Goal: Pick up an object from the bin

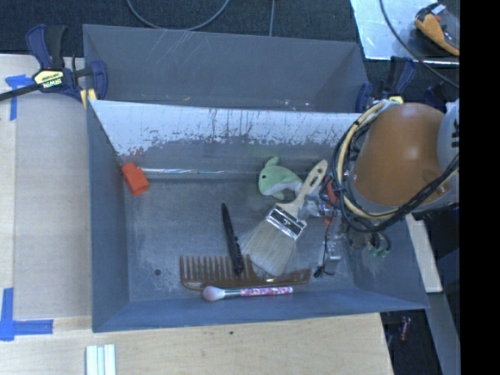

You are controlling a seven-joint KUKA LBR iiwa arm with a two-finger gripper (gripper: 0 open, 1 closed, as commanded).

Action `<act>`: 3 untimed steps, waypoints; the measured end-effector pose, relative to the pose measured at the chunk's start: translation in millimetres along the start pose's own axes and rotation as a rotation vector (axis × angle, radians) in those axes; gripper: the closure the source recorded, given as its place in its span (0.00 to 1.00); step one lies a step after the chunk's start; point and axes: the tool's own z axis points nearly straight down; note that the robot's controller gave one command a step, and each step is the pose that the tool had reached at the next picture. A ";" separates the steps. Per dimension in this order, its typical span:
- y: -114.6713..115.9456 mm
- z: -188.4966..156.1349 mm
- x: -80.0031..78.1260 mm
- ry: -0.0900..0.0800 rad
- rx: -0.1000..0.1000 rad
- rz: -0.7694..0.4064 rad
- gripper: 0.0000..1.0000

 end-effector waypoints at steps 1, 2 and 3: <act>0.1 -3.4 -1.9 -0.008 0.001 -0.003 0.00; 2.0 86.0 -2.6 -0.008 0.002 -0.347 0.00; 5.2 89.6 6.2 -0.021 0.005 -0.339 0.00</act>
Offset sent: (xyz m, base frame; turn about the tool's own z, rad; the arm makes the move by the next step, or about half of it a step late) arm 0.0014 0.0019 -0.0925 -0.3720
